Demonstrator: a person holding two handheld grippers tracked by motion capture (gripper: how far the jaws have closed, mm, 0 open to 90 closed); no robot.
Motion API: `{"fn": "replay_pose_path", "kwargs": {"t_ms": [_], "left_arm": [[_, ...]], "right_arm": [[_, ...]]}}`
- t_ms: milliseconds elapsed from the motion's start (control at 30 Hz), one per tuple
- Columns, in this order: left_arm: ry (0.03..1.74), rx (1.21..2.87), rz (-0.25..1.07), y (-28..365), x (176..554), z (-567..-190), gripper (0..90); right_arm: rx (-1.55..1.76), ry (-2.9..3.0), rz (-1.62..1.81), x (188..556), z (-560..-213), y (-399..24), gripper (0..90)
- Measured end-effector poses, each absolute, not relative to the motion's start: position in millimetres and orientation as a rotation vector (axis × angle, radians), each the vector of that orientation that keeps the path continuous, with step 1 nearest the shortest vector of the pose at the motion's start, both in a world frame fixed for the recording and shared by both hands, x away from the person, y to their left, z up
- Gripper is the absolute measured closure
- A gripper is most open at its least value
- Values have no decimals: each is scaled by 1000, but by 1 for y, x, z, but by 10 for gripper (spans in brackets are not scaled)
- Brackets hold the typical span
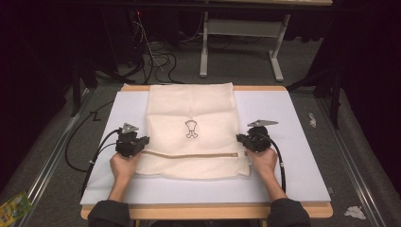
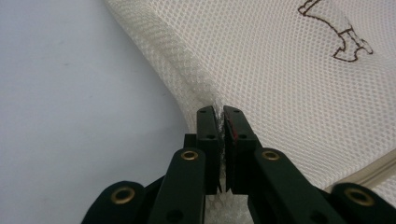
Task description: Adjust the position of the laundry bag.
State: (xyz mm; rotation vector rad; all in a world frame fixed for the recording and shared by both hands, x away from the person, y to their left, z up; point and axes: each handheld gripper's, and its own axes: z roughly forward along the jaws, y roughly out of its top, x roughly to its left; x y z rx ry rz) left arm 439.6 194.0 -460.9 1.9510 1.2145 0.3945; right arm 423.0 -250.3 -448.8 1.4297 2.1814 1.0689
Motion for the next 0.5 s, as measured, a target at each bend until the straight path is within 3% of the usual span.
{"fn": "replay_pose_path", "kwargs": {"t_ms": [500], "left_arm": [[1155,1963,362,159,439,-464,861]], "right_arm": [[1466,2119,1036,405,-450,-290,887]]}}
